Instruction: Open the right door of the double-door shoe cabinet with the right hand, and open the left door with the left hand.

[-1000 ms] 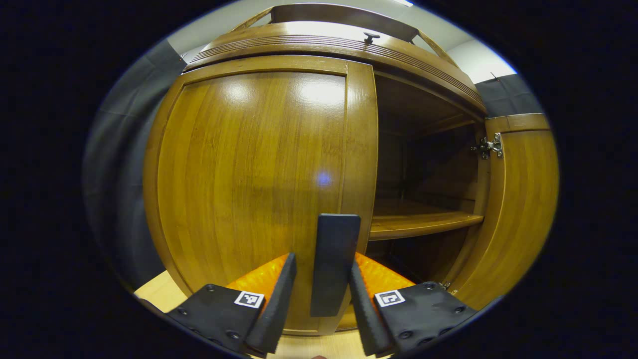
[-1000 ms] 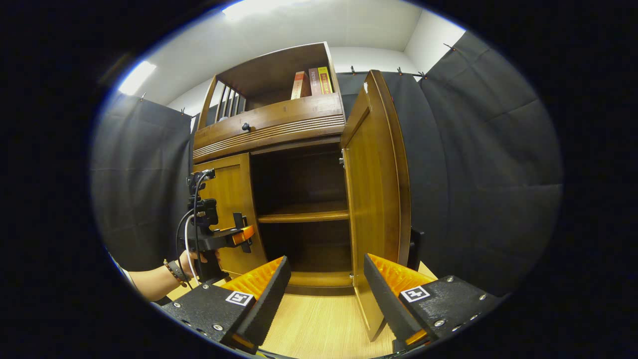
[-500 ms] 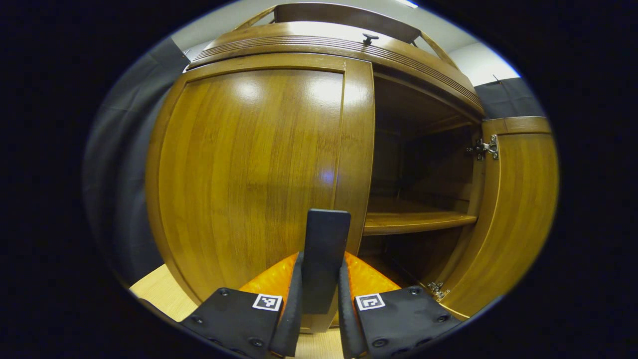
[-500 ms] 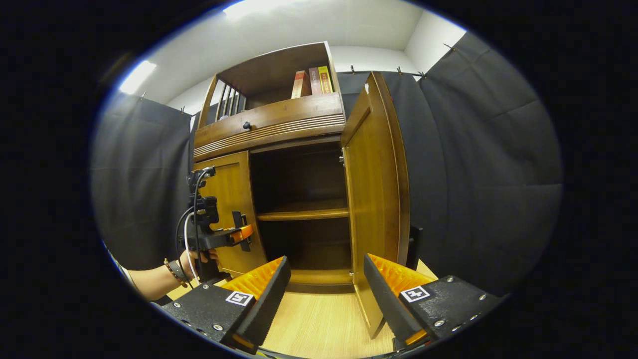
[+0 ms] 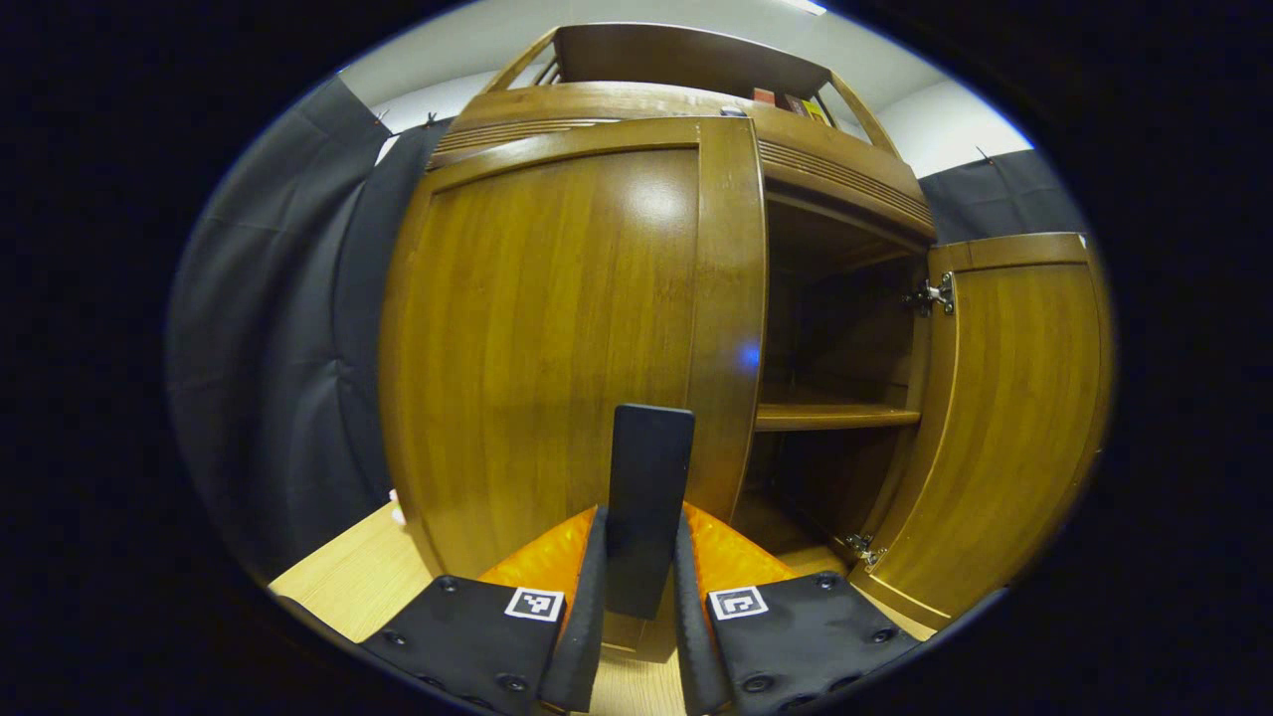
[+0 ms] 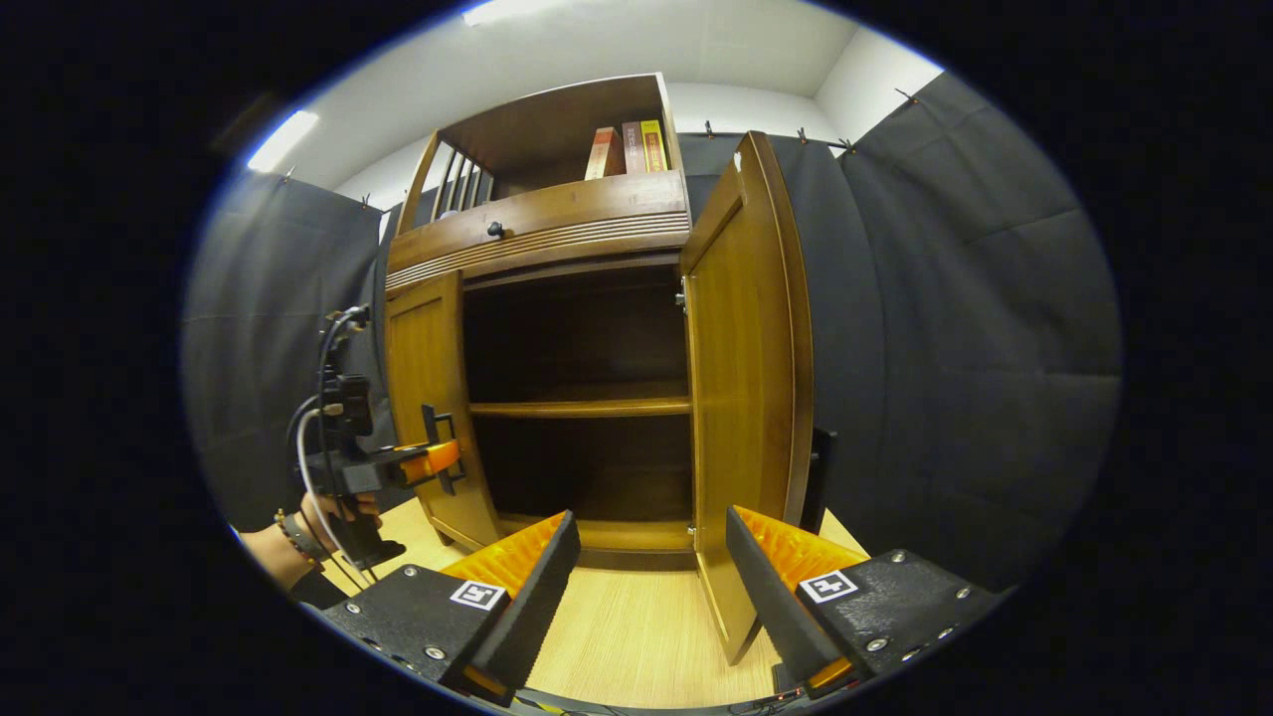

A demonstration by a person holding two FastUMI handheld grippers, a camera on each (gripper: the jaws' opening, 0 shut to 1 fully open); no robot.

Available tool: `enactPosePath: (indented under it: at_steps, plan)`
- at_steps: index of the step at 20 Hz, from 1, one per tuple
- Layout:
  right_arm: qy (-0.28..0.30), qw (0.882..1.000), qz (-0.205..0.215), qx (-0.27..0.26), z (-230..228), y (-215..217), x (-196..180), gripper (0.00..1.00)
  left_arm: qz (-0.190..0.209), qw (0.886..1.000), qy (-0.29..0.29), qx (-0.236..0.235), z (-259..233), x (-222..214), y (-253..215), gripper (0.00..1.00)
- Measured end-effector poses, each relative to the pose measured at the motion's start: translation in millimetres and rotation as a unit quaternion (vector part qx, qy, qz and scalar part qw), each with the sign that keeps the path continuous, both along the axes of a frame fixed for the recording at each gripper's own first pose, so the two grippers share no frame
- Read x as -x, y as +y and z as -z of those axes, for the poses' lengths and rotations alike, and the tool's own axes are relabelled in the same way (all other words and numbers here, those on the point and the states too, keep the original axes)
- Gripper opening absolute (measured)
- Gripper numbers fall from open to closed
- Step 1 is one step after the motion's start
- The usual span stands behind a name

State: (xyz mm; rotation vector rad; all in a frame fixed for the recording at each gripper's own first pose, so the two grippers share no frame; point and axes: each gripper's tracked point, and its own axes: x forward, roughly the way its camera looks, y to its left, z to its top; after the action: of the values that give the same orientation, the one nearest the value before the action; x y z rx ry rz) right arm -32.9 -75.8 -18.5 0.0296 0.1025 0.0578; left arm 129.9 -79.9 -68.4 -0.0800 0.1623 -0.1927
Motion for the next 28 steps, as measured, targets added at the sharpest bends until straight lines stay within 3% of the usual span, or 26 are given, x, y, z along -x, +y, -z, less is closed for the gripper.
enactPosePath:
  at_steps: [6, 15, 23, 27, 28]
  plan:
    - [0.002, 1.000, -0.013, 0.001, 6.8, 12.7, -4.5, 0.92, -0.021, 1.000, 0.004, -0.005, -4.3, 34.4, 26.4, 0.36]
    - [0.010, 1.000, -0.029, -0.008, 16.1, 33.8, -17.2, 0.92, -0.037, 0.998, -0.013, -0.052, -15.0, 75.3, 75.2, 0.32]
    - [0.015, 0.999, -0.039, -0.002, 19.6, 58.4, -27.6, 0.92, -0.059, 0.995, -0.017, -0.078, -20.0, 95.4, 128.1, 0.35]
    - [0.014, 0.999, -0.045, 0.007, 20.9, 71.9, -29.2, 0.92, -0.084, 0.992, -0.023, -0.095, -24.6, 101.9, 158.9, 0.19]
    - [0.014, 0.999, -0.047, 0.006, 21.0, 76.3, -29.9, 0.92, -0.091, 0.991, -0.026, -0.096, -25.7, 102.0, 166.5, 0.27]
